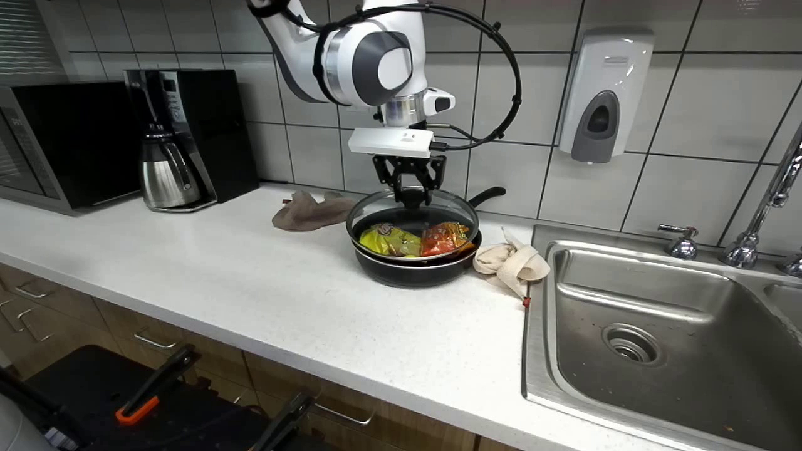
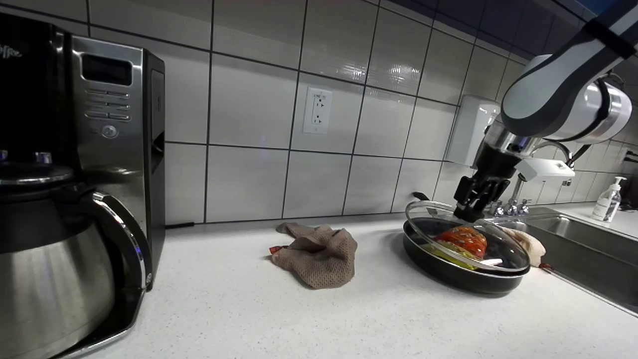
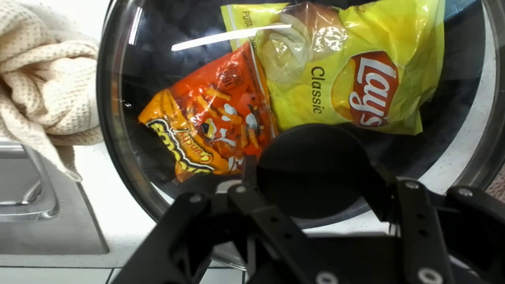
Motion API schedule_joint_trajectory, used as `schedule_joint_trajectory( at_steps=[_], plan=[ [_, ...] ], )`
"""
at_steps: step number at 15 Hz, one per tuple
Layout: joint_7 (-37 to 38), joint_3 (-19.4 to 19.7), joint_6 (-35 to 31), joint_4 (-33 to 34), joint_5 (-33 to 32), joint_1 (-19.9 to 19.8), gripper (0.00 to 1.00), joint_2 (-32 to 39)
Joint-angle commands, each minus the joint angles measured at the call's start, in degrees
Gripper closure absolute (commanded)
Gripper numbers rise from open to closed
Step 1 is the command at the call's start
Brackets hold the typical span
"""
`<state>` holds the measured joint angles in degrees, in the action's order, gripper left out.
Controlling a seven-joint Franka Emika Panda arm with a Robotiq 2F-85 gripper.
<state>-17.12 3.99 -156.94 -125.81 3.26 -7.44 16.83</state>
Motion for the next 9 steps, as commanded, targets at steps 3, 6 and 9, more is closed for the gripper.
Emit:
schedule_joint_trajectory(
  at_steps=[3, 6, 9],
  plan=[
    [-1.4, -2.1, 1.6, 1.5, 1.6, -2.5, 0.61, -0.4],
    [-1.1, -2.1, 1.8, 1.7, 1.9, -2.8, 0.61, 0.2],
    [-0.7, -1.8, 1.8, 2.1, 1.6, -2.8, 0.61, 0.6]
  ],
)
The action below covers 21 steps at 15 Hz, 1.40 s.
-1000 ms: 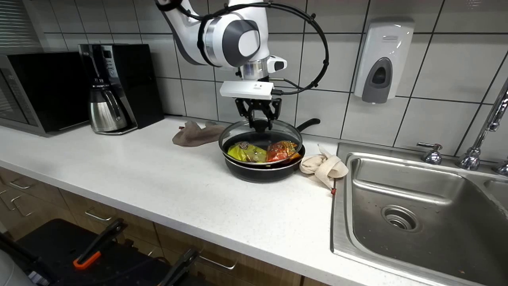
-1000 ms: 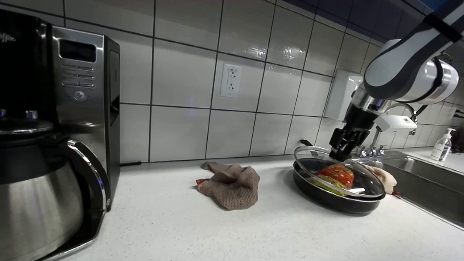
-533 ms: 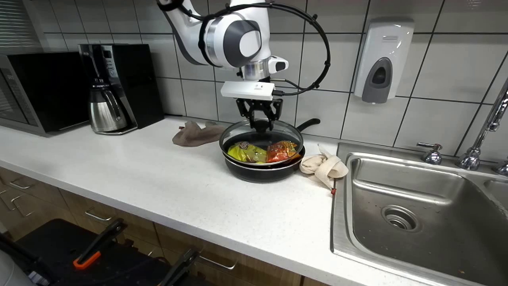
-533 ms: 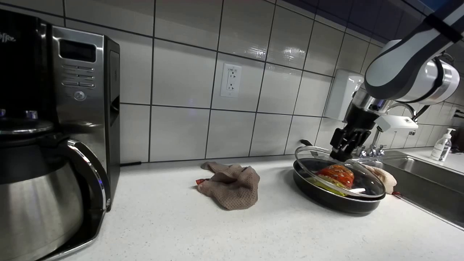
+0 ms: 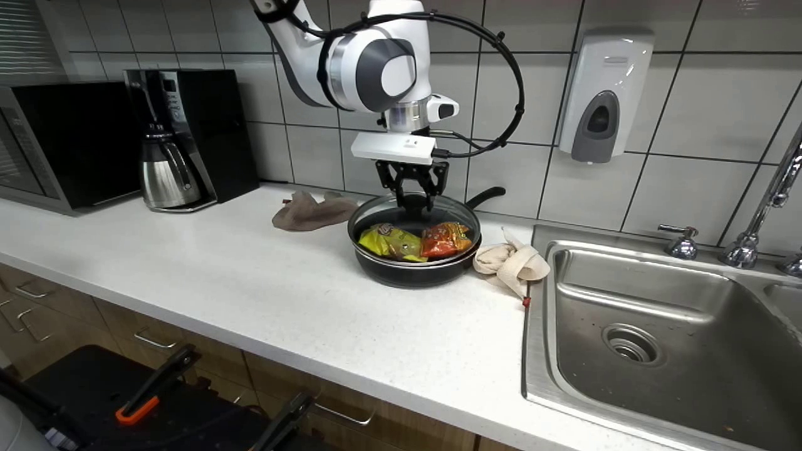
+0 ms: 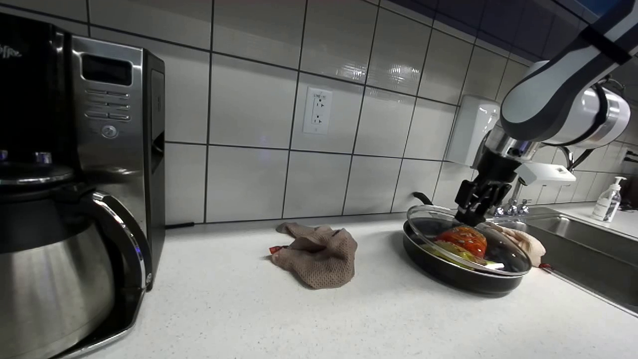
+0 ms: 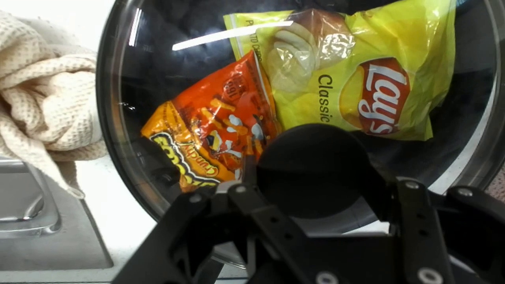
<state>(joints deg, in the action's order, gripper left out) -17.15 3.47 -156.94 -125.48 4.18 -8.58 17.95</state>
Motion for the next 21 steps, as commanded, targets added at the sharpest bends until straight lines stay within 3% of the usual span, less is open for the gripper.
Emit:
schedule_joint_trajectory(
  at_steps=[1, 8, 9, 11, 21],
  plan=[
    [-0.6, -1.2, 1.8, 1.9, 0.5, -1.7, 0.61, -0.3],
    [-0.8, -1.4, 2.0, 2.1, 0.4, -1.7, 0.61, 0.0],
    [-0.8, -1.4, 2.0, 2.0, 0.3, -1.7, 0.11, -0.2],
    [-0.8, -1.4, 1.9, 1.9, 0.3, -1.7, 0.02, -0.5],
    [-1.3, -2.5, -0.5, 0.1, 1.8, -1.7, 0.00, -2.4]
  ],
)
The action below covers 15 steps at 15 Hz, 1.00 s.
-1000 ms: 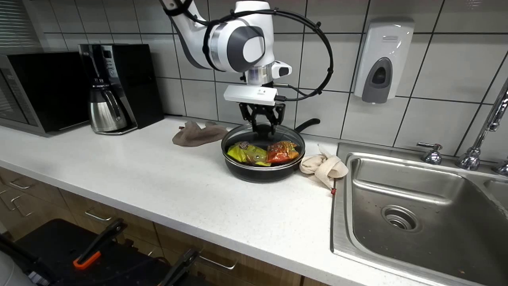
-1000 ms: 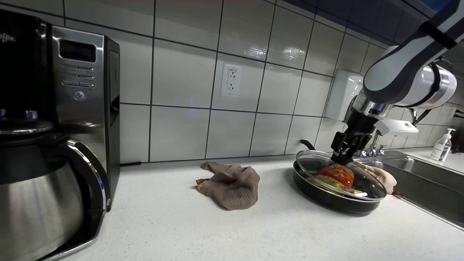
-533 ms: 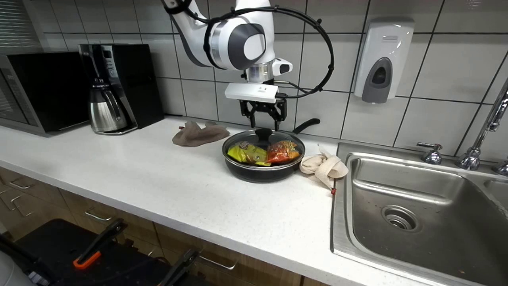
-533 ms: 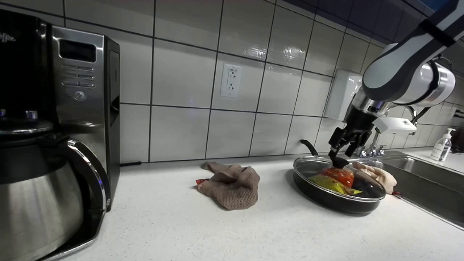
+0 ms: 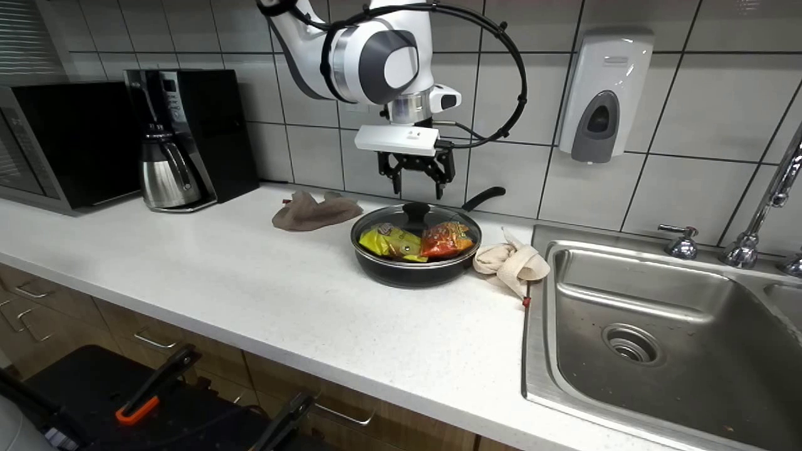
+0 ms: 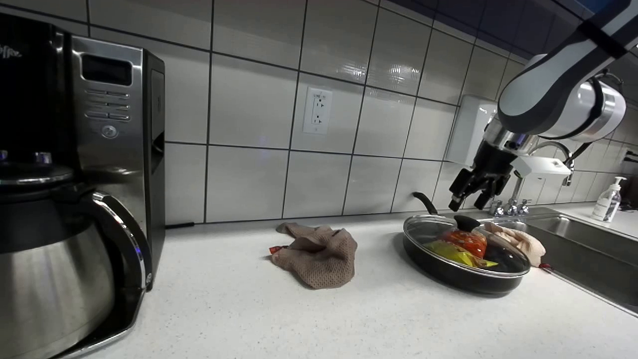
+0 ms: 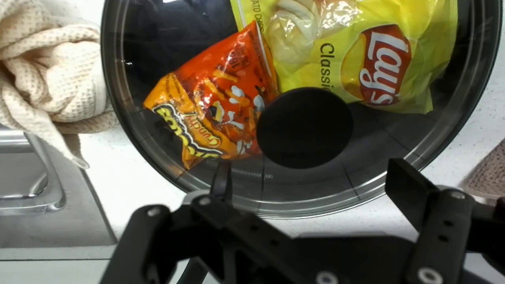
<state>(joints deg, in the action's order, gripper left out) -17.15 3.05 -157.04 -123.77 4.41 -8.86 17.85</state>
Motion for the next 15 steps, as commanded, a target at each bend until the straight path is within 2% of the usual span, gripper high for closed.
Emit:
schedule_joint_trajectory(
  at_steps=[1, 7, 15],
  plan=[
    [-1.4, -2.5, -1.2, -2.5, 2.0, -1.3, 0.00, -2.9],
    [1.2, -5.2, -6.7, -9.7, 3.5, 1.2, 0.00, -8.6],
    [5.6, -4.1, -9.9, -20.6, 2.3, 4.8, 0.00, -16.7]
  ],
)
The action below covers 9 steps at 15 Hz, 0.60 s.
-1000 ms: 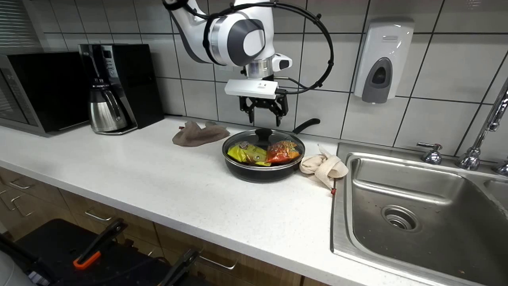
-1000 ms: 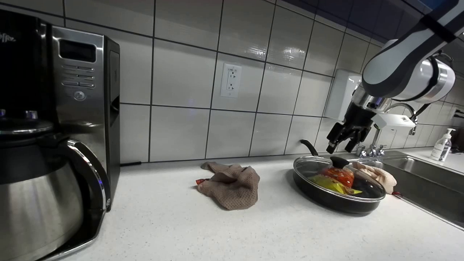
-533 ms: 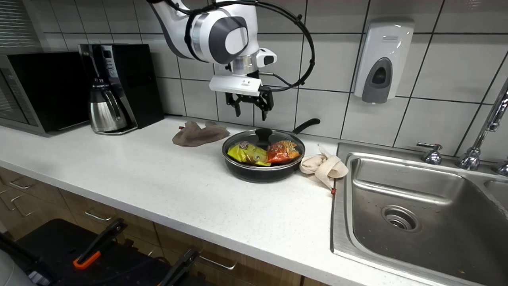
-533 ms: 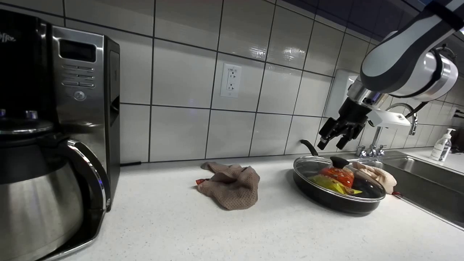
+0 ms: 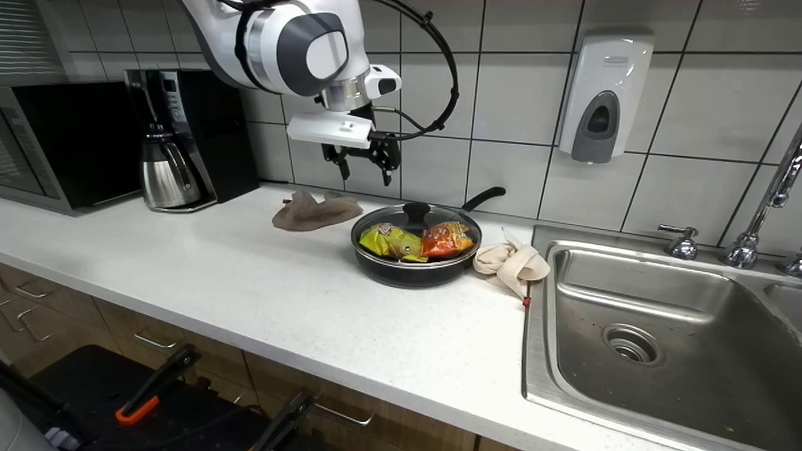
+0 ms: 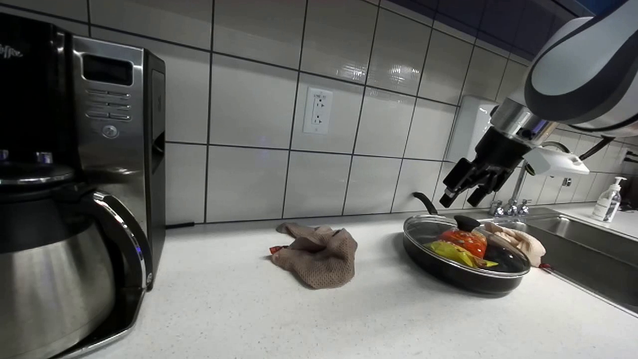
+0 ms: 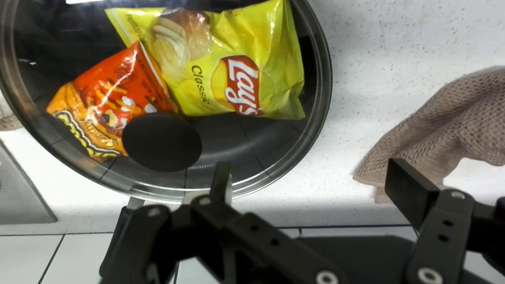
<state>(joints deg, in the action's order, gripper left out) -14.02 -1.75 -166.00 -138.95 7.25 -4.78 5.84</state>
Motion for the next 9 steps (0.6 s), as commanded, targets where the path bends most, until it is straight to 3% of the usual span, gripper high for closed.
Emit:
schedule_joint_trajectory(
  at_steps=[1, 9],
  plan=[
    [3.6, 1.3, -0.6, -6.8, -1.7, 0.9, 0.00, -5.8],
    [10.4, 2.8, 2.9, -16.2, -6.8, 0.9, 0.00, -15.3]
  ],
)
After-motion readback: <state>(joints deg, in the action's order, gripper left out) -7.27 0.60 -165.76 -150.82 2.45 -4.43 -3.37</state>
